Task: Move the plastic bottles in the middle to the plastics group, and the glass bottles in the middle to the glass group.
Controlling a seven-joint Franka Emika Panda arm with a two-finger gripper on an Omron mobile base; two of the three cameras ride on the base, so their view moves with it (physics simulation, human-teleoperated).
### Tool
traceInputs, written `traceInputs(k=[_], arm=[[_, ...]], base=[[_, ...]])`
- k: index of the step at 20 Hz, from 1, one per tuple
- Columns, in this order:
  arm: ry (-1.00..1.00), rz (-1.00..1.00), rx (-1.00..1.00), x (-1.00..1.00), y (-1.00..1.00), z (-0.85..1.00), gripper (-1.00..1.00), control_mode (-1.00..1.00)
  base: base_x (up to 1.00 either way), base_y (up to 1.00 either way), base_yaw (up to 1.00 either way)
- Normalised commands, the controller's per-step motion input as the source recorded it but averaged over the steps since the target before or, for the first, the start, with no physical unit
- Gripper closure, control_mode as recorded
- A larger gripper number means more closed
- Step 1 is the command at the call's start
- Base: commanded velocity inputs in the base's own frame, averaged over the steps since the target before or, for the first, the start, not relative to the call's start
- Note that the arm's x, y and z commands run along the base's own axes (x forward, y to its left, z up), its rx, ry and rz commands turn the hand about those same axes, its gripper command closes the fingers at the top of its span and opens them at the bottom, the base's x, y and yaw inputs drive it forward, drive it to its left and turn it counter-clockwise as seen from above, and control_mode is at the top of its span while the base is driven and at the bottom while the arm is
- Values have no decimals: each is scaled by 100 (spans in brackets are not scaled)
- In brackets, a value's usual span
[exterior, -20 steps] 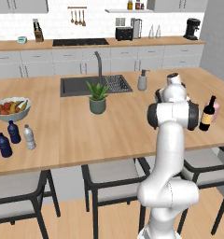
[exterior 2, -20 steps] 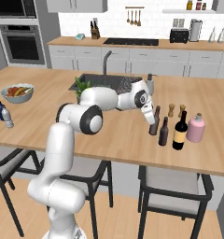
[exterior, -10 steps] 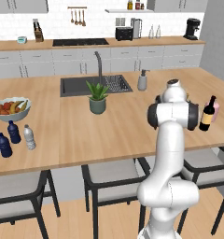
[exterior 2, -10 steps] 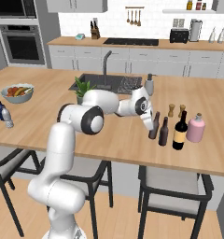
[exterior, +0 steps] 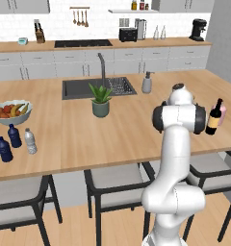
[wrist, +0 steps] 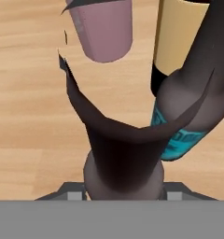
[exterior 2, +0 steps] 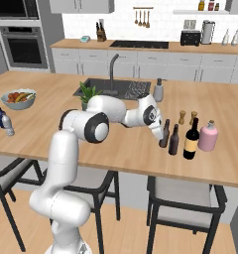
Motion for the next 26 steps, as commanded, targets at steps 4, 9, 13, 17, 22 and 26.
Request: traceInputs(k=[4, 9, 13, 17, 22, 26], arm=[[-3, 0, -3, 0, 0, -5, 100, -100], [0, 0, 0, 0, 0, 0, 100, -100], [0, 0, 0, 0, 0, 0, -100, -100], [0, 0, 0, 0, 0, 0, -100, -100], [0, 0, 0, 0, 0, 0, -100, -100], [0, 0, 0, 0, 0, 0, -100, -100]], base=[[0, 0, 0], [0, 0, 0], [0, 0, 0], [0, 0, 0], [0, 0, 0], [0, 0, 0]])
